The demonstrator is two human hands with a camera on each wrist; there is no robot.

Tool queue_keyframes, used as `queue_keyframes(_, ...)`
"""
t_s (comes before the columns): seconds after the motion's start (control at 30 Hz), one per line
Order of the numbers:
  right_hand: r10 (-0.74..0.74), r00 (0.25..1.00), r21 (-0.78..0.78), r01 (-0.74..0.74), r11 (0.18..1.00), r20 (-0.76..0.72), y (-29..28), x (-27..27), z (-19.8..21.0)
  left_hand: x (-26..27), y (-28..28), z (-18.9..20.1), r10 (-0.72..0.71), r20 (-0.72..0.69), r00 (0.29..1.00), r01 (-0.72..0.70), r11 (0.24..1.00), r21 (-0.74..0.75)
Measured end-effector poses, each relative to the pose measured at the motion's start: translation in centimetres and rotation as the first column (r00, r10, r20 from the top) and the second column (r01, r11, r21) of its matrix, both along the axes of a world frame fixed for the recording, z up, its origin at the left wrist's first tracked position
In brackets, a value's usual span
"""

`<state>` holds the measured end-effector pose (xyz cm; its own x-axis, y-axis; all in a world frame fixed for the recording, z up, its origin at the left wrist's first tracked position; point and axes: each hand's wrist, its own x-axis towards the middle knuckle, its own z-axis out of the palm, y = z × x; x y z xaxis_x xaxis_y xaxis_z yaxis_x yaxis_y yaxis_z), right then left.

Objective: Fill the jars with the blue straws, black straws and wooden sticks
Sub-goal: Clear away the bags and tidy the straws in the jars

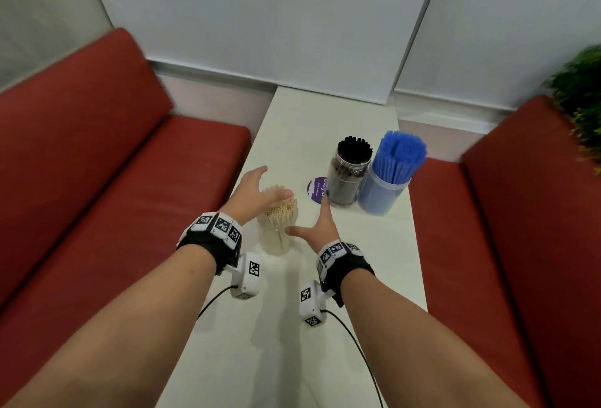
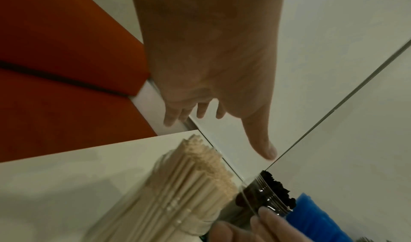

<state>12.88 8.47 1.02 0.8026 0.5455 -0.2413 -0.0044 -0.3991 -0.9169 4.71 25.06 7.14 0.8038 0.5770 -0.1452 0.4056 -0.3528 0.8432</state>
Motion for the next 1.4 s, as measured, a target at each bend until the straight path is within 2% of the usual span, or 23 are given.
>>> queue_keyframes(0.13,0.072,0.997,-0.071,-0.070,0.995,0.024,1.6,-1.5,0.6,-2.6,0.3,-1.5,-0.073,-0.186,0.980,0.063,0.996,-0.061)
queue_keyframes(0.27,0.080,0.997,-0.142,-0.075,0.987,0.025,2.9,-1.9,0.6,-2.9,0.2,-2.6,-0.109,-0.227,0.968,0.092,0.992,-0.084)
queue_keyframes(0.5,0.072,0.997,-0.225,-0.063,0.972,0.034,4.3,-1.0,0.1,-1.6,0.9,-4.4,-0.132,-0.184,0.974,0.114,0.988,-0.108)
queue_keyframes(0.67,0.055,0.998,-0.179,-0.049,0.983,0.031,5.2,1.1,-1.1,1.1,2.2,-5.7,-0.155,-0.143,0.978,0.138,0.983,-0.119)
queue_keyframes(0.77,0.011,1.000,-0.147,-0.007,0.989,0.025,6.0,3.4,-1.4,3.7,3.0,-6.2,-0.150,-0.075,0.986,0.141,0.983,-0.118)
queue_keyframes(0.9,-0.017,0.999,-0.123,0.022,0.992,0.037,7.1,7.0,-2.0,7.9,4.5,-6.5,-0.183,-0.052,0.982,0.176,0.977,-0.120)
queue_keyframes(1.17,-0.191,0.978,-0.090,0.198,0.976,0.079,8.8,12.2,-4.2,15.1,6.8,-7.5,-0.229,-0.059,0.972,0.222,0.970,-0.100)
queue_keyframes(1.3,-0.284,0.958,-0.028,0.285,0.958,0.038,8.9,12.1,-5.6,16.3,6.9,-8.3,-0.238,-0.034,0.971,0.232,0.965,-0.122)
queue_keyframes(1.4,-0.283,0.959,-0.017,0.283,0.959,0.028,8.8,12.1,-5.6,16.1,6.7,-8.6,-0.220,-0.010,0.976,0.217,0.968,-0.127)
